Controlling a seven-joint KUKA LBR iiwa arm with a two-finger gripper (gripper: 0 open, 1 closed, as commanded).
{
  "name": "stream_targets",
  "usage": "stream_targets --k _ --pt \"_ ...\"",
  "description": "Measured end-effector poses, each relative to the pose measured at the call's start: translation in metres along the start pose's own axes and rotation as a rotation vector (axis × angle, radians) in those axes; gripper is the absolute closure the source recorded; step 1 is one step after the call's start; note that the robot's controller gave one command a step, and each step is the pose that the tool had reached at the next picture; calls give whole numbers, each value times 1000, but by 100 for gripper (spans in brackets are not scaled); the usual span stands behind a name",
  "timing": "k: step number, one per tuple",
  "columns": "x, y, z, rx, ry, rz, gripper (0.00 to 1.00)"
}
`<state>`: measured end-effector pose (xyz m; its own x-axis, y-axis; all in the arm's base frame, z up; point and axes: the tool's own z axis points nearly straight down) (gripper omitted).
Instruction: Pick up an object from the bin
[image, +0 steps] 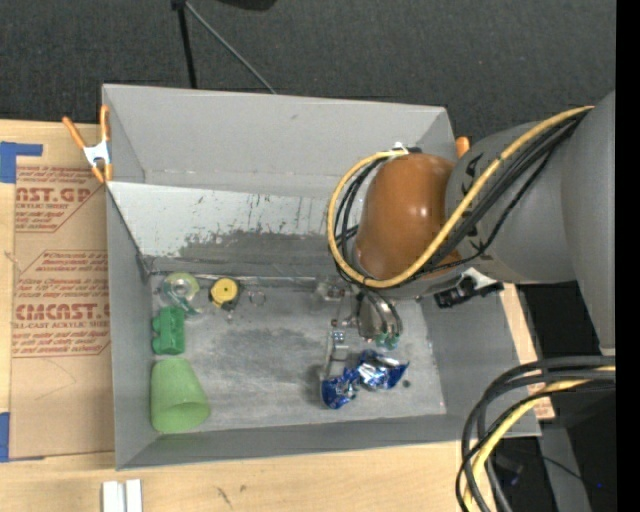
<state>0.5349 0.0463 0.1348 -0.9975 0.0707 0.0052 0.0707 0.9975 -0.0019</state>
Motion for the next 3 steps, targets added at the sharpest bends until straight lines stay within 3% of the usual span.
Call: stream_targets --k 1,2,3 --pt "55 0 -14 -2 -1 -28 0" --pt "35 -3 -9 -1 -7 -326 0" --pt "35 -2 69 -3 0 -429 0"
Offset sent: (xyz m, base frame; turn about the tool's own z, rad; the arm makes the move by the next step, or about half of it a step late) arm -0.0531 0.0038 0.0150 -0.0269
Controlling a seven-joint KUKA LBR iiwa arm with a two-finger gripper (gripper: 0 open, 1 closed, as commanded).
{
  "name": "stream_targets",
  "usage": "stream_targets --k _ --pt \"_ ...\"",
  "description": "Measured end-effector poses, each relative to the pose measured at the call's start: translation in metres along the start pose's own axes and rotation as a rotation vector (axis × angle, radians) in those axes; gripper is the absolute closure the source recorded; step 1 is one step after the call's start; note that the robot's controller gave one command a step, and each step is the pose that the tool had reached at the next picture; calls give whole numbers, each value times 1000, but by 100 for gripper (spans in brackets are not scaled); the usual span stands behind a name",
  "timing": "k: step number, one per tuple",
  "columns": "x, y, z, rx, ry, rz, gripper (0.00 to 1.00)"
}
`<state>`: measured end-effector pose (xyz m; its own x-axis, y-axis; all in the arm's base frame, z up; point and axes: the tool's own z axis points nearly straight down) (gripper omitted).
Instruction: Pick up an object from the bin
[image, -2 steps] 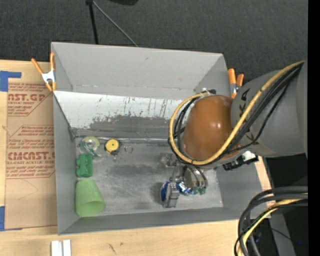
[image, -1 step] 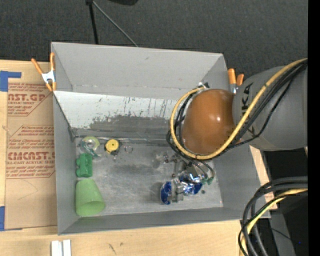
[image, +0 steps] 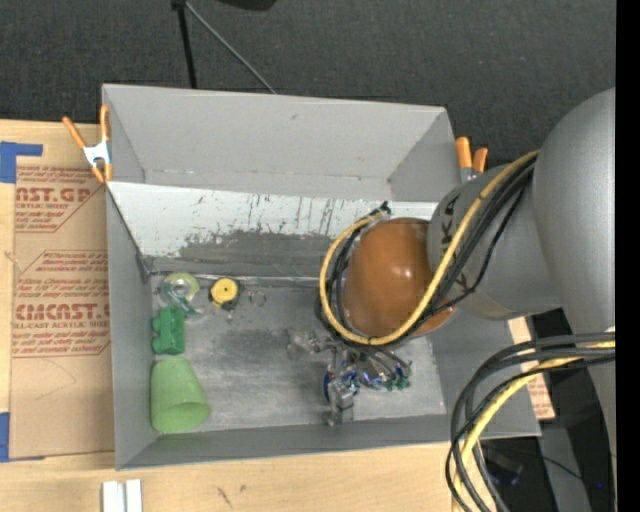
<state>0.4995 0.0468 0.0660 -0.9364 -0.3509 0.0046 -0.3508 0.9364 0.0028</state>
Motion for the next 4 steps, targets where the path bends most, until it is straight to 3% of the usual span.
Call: stream_targets --k 1,2,3,4 --pt "6 9 -112 5 -11 -225 0" --pt "-43 18 -168 3 -13 -56 0" --pt "-20 -3 -45 0 1 -231 0" --pt "-4 4 -26 0 4 -637 0"
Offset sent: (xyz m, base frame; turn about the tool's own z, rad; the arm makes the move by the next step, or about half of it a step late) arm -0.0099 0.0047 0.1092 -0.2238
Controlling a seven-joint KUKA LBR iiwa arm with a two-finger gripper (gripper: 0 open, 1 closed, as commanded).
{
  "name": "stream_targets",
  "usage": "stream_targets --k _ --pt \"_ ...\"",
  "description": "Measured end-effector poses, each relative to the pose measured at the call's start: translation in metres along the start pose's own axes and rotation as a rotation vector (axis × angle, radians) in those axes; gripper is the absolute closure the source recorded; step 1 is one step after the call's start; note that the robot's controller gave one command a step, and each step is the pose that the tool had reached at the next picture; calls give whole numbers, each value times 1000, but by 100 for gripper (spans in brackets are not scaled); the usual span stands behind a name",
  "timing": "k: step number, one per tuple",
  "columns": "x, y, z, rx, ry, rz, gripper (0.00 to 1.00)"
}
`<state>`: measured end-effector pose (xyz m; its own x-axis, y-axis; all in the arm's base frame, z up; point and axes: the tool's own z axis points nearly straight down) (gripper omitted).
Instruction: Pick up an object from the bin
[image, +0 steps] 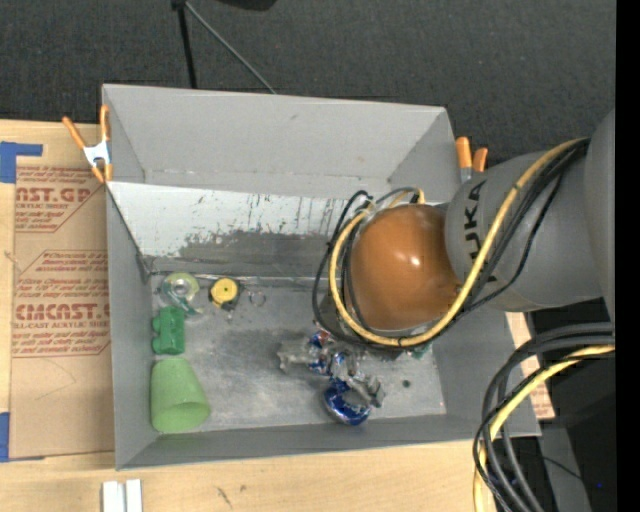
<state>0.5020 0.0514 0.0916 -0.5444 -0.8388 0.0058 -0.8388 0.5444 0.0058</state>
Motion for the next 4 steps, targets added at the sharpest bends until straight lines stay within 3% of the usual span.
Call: stream_targets --k 1,2,3,4 --pt "-1 -1 0 4 -7 1 100" --pt "-1 -1 0 4 -8 2 0" --pt "-14 -27 -4 7 -9 64 0" --pt "-49 -80 21 9 -12 63 0"
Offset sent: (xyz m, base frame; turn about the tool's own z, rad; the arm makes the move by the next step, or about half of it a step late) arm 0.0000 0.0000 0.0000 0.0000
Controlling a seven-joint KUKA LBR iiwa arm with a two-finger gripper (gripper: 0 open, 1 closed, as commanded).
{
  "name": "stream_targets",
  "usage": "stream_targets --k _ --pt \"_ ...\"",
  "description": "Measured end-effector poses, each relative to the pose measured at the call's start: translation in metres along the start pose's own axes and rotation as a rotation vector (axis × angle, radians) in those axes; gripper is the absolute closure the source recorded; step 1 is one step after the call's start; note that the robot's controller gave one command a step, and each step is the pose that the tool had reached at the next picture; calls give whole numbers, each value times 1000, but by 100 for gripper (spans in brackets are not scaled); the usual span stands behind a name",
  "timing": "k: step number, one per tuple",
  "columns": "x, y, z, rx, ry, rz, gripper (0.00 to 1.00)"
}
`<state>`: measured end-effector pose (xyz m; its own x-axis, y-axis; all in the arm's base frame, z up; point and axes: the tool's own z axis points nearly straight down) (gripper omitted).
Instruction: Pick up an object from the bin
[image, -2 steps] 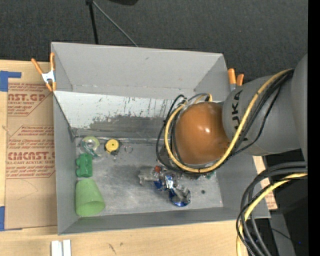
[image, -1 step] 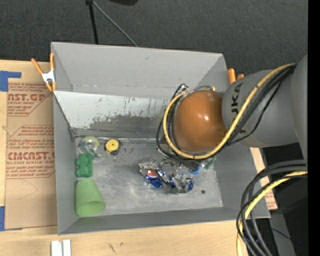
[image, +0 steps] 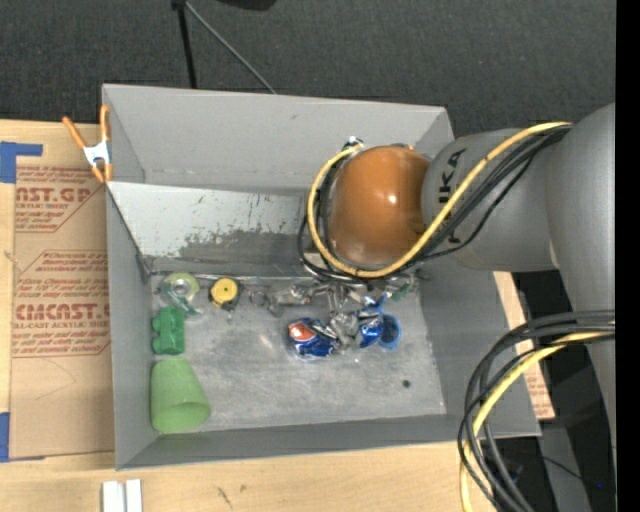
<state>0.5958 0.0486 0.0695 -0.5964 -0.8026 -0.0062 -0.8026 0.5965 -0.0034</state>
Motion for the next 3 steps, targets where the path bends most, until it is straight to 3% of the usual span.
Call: stream_targets --k 1,2,3 --pt "0 1 -2 -2 -2 0 100" --pt "-5 10 -91 1 -1 -187 100" --pt "-3 29 -183 3 -2 -190 100"
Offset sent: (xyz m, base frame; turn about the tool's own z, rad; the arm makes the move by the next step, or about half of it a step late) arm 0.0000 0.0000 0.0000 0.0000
